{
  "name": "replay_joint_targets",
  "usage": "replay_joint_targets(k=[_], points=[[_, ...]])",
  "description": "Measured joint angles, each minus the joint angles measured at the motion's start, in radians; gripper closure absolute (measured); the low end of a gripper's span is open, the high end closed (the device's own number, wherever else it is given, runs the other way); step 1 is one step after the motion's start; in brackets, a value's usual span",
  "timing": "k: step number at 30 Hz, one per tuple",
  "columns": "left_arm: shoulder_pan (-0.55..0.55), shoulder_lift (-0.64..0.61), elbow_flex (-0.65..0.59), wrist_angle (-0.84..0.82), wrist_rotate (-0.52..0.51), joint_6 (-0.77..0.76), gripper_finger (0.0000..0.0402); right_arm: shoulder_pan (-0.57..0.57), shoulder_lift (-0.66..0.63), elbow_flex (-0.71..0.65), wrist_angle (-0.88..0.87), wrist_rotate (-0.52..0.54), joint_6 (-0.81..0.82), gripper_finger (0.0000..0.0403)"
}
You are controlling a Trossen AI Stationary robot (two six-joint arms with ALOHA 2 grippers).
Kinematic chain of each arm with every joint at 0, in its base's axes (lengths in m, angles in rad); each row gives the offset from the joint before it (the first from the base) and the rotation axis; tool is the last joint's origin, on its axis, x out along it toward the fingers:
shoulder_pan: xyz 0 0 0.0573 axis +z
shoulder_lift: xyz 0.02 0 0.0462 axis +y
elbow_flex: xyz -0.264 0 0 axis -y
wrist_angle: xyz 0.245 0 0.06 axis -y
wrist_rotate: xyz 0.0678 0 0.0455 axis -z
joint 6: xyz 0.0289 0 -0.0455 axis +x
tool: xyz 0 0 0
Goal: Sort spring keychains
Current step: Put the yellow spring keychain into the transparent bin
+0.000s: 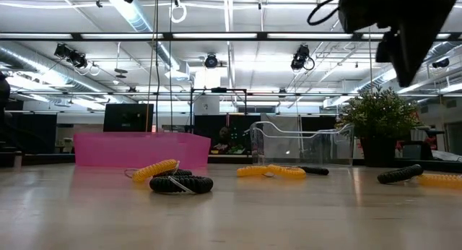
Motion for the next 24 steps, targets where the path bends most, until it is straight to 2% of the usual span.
replay_joint_targets(k=[7, 11, 17, 21, 24], points=[[0.000, 0.051, 0.000, 0.000, 0.000, 0.001, 0.0207, 0.067, 0.032, -0.007, -0.077, 0.003, 0.114, 0.0211], [0.000, 0.073, 0.000, 0.002, 0.000, 0.003, 0.0207, 0.071, 0.031, -0.076, -0.062, -0.027, 0.190, 0.0211], [0.000, 0.103, 0.000, 0.024, 0.000, -0.002, 0.0207, 0.071, 0.030, -0.232, 0.125, -0.142, 0.248, 0.0211], [0.000, 0.114, 0.000, 0.073, 0.000, -0.023, 0.0207, 0.069, 0.030, -0.314, 0.252, -0.142, 0.286, 0.0217], [0.000, 0.121, 0.000, 0.131, -0.001, -0.024, 0.0207, 0.068, 0.030, -0.361, 0.282, -0.125, 0.297, 0.0228]])
